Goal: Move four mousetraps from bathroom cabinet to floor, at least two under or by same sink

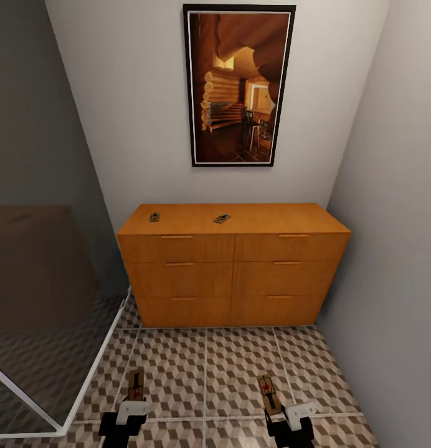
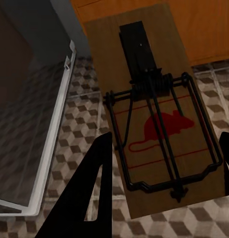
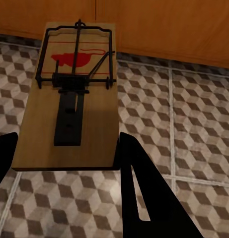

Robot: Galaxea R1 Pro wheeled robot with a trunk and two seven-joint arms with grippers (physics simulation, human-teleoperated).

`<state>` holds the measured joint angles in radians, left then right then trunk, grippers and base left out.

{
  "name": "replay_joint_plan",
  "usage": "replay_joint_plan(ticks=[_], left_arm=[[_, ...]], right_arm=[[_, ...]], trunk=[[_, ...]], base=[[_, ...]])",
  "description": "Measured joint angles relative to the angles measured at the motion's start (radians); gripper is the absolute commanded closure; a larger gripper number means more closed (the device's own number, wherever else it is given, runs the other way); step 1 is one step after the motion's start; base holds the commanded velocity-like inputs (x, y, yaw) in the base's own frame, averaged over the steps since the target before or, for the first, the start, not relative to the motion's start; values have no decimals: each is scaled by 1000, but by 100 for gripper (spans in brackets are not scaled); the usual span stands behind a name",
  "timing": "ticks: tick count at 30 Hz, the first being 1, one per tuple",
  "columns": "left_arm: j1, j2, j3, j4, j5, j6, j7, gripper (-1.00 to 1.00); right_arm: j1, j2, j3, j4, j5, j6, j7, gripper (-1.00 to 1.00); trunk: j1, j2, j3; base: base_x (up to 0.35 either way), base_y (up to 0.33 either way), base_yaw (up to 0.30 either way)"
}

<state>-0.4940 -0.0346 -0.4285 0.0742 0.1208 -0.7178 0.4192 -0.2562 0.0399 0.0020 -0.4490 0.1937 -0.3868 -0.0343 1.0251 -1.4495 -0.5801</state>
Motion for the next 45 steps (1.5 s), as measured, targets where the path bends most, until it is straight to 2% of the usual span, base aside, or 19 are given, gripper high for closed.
replay_joint_plan(ticks=[4, 9, 17, 29, 45], left_arm=[[0, 0, 0, 0, 0, 2, -7, 100], [0, 0, 0, 0, 0, 3, -10, 100], [0, -1, 0, 0, 1, 4, -10, 100], [0, -1, 0, 0, 1, 4, -10, 100], [0, -1, 0, 0, 0, 4, -10, 100]], right_arm=[[0, -1, -1, 0, 0, 0, 0, 100], [0, -17, -2, 0, -5, 0, -11, 100], [0, -17, -1, 0, -7, -1, -44, 100], [0, -17, -1, 0, -7, -1, -47, 100], [0, -16, -2, 1, -7, -1, -52, 100]], trunk=[[0, 0, 0], [0, 0, 0], [0, 0, 0], [1, 0, 0], [0, 0, 0]], base=[[0, 0, 0], [0, 0, 0], [-11, 0, 0], [-285, 0, 5], [-51, 0, 212]])
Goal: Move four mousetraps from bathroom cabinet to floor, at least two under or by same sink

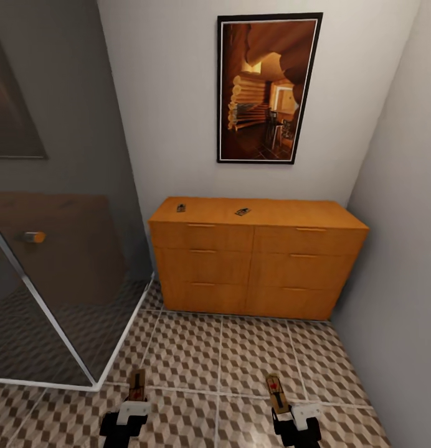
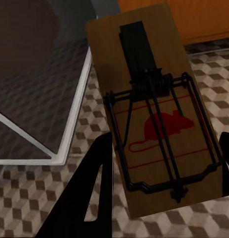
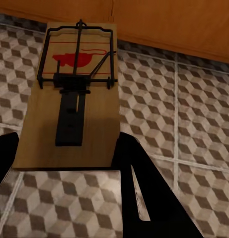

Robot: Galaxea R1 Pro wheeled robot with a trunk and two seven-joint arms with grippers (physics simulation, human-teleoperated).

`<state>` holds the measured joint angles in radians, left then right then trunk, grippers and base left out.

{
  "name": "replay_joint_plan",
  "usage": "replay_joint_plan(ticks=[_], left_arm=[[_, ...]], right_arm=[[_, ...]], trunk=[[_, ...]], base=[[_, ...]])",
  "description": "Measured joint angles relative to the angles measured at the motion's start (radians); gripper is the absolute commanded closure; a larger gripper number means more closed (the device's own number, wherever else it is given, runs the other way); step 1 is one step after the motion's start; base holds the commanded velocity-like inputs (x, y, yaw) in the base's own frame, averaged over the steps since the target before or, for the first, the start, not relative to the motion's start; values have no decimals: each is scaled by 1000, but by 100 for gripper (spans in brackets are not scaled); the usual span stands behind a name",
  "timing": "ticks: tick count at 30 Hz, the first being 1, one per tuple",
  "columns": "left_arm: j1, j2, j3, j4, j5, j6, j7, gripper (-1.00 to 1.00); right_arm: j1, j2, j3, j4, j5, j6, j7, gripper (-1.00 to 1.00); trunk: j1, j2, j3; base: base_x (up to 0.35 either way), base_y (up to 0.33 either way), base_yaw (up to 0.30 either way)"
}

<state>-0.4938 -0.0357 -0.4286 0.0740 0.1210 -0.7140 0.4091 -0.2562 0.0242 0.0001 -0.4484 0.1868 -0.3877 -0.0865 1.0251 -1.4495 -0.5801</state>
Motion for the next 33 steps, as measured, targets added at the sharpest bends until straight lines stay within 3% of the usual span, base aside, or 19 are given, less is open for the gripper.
replay_joint_plan(ticks=[33], left_arm=[[0, 0, 0, 0, 1, 0, 0, 100]], right_arm=[[0, 0, 1, 0, 0, 0, -1, 100]], trunk=[[0, 0, 0]], base=[[-16, 0, 254]])
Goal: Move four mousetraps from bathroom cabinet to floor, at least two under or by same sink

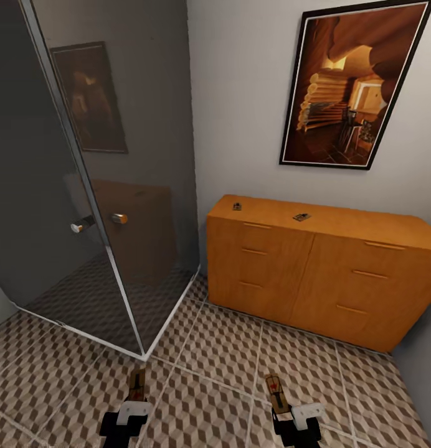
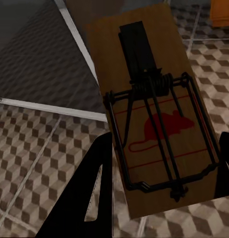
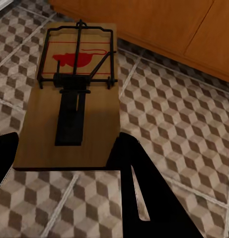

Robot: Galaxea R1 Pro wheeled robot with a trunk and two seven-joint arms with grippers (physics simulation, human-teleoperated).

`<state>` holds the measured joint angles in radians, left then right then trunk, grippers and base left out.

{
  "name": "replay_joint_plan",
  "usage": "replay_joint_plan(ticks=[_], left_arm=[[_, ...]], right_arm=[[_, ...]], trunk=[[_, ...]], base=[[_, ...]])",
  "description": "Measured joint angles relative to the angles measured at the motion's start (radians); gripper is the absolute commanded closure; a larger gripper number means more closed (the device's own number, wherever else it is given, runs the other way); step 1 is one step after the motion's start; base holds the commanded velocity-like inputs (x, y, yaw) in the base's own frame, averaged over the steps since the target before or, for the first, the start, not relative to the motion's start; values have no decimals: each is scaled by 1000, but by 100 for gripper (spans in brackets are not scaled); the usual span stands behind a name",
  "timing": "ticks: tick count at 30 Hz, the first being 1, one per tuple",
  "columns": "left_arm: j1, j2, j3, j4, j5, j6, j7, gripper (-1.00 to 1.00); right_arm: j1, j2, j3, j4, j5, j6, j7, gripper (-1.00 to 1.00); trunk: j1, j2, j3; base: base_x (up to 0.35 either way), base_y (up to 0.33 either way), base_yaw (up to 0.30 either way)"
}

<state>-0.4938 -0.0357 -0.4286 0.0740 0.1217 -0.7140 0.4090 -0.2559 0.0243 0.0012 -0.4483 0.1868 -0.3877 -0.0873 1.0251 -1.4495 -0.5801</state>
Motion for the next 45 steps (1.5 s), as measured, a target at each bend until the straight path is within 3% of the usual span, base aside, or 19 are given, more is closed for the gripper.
replay_joint_plan(ticks=[45], left_arm=[[0, 0, 0, 0, 0, 0, 0, 100]], right_arm=[[0, 0, 0, 2, 0, 0, 0, 100]], trunk=[[0, 0, 0]], base=[[0, 0, 255]])
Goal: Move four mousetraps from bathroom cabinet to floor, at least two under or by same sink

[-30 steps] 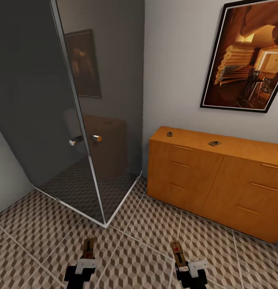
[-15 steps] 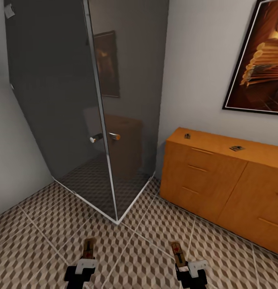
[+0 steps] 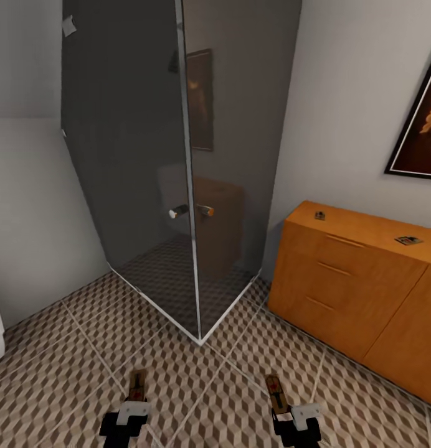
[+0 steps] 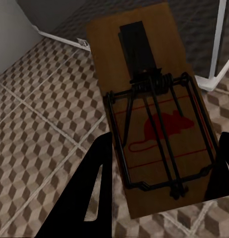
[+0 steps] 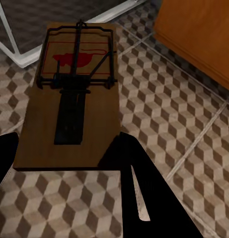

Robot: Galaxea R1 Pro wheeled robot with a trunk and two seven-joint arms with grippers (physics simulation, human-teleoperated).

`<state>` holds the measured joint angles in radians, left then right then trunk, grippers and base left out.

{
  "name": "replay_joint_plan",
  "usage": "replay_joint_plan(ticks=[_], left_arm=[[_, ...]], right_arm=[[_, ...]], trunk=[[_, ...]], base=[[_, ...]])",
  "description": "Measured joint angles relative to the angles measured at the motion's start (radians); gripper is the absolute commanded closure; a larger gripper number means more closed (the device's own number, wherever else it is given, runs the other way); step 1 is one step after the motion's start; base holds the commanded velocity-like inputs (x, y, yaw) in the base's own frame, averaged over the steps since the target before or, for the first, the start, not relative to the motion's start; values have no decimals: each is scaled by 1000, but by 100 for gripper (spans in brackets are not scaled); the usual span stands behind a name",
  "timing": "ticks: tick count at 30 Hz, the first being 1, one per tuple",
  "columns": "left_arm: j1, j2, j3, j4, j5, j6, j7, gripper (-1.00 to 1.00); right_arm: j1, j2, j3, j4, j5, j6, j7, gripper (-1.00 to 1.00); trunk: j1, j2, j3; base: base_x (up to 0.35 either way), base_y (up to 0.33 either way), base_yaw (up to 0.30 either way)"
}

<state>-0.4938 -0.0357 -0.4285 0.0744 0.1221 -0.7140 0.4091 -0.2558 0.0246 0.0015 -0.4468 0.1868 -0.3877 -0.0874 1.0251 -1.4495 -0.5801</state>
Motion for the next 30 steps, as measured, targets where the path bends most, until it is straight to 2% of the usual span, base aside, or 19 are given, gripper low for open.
replay_joint_plan(ticks=[30], left_arm=[[0, 0, 0, 0, 0, 0, 0, 100]], right_arm=[[0, 0, 0, 0, 0, 0, 0, 100]], trunk=[[0, 0, 0]], base=[[0, 0, 256]])
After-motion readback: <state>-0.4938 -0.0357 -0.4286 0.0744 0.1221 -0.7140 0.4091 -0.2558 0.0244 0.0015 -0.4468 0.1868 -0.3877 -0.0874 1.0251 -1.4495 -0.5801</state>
